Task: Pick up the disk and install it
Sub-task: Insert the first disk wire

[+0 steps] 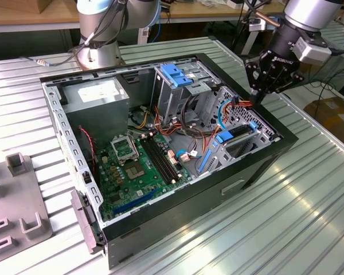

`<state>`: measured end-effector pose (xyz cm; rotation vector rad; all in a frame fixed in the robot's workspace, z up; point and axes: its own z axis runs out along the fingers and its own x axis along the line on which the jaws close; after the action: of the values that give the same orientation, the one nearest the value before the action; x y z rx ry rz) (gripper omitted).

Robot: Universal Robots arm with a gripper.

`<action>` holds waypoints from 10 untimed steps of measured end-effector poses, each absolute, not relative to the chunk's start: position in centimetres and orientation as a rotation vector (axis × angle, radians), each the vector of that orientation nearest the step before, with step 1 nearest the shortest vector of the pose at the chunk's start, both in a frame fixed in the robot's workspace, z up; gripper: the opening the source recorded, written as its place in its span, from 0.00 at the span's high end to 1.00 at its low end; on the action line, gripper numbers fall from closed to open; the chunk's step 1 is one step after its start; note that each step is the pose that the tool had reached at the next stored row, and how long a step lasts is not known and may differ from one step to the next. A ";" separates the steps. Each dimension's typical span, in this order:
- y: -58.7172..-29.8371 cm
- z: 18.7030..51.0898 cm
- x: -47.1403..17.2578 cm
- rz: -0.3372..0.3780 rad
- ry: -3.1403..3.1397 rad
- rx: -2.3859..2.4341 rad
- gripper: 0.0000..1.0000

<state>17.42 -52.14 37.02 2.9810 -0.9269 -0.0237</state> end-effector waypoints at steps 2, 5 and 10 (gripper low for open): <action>-52.1 37.0 17.2 -0.024 -0.927 2.981 0.83; -52.1 37.0 16.9 -0.024 -0.927 2.981 0.83; -52.1 37.0 16.8 -0.024 -0.937 2.978 0.83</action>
<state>16.81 -52.14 37.02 2.9779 -0.9367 -0.0237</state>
